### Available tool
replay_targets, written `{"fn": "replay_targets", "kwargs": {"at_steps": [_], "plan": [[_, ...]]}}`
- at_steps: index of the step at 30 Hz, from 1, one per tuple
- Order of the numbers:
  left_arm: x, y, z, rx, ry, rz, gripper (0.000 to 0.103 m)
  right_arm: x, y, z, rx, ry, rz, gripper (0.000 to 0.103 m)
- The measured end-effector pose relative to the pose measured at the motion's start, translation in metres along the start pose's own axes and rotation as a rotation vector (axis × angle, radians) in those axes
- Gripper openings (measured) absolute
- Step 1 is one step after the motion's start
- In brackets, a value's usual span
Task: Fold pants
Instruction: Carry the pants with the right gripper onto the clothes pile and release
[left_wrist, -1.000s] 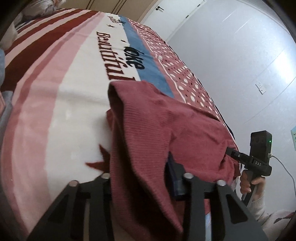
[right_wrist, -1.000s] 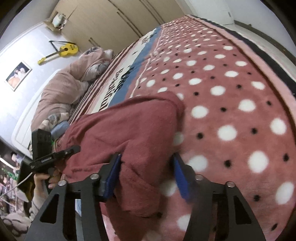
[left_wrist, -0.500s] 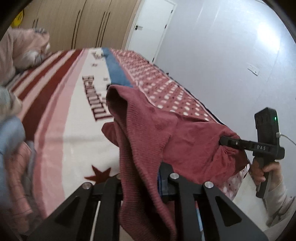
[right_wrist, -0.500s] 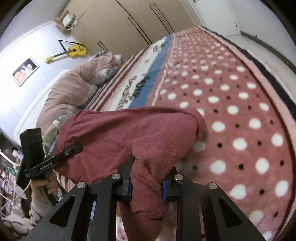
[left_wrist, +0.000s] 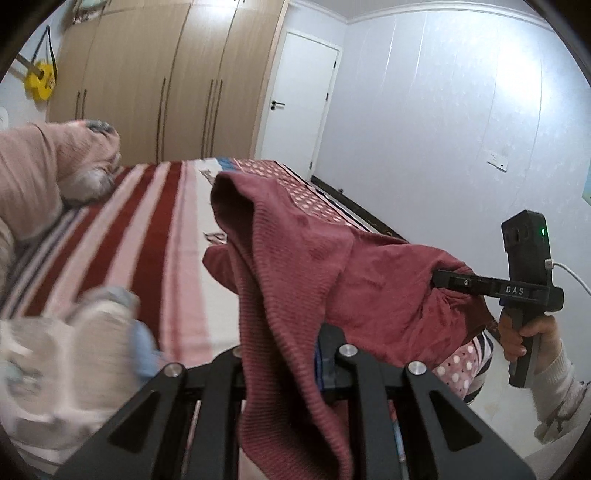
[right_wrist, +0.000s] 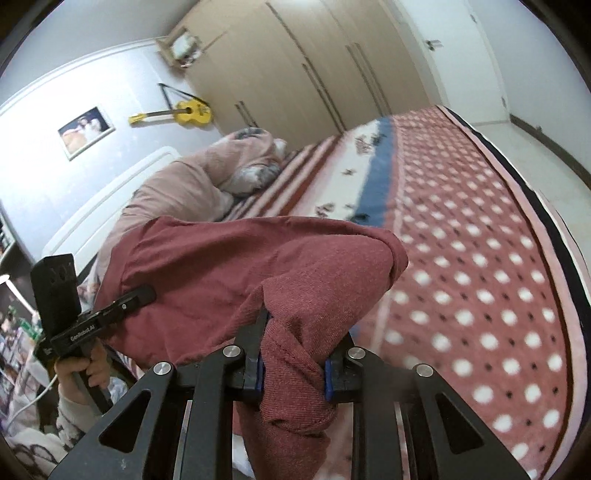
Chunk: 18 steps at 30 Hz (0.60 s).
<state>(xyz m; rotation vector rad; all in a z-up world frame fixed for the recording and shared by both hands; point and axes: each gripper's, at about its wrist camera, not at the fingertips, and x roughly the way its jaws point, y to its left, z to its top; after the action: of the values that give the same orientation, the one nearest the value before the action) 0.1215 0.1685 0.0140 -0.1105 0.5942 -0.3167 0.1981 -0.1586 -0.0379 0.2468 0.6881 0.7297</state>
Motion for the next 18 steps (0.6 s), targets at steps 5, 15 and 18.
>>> {"fn": "replay_targets", "kwargs": {"at_steps": [5, 15, 18], "plan": [[-0.056, 0.04, 0.016, 0.011, -0.038, 0.062, 0.012, 0.025, 0.061, 0.024, -0.085, -0.003, 0.059, 0.016], [-0.148, 0.133, 0.025, -0.008, -0.087, 0.184, 0.012, 0.097, 0.18, 0.055, -0.215, 0.016, 0.178, 0.016], [-0.164, 0.167, 0.018, -0.043, -0.087, 0.211, 0.012, 0.125, 0.205, 0.058, -0.23, 0.039, 0.212, 0.016]]}}
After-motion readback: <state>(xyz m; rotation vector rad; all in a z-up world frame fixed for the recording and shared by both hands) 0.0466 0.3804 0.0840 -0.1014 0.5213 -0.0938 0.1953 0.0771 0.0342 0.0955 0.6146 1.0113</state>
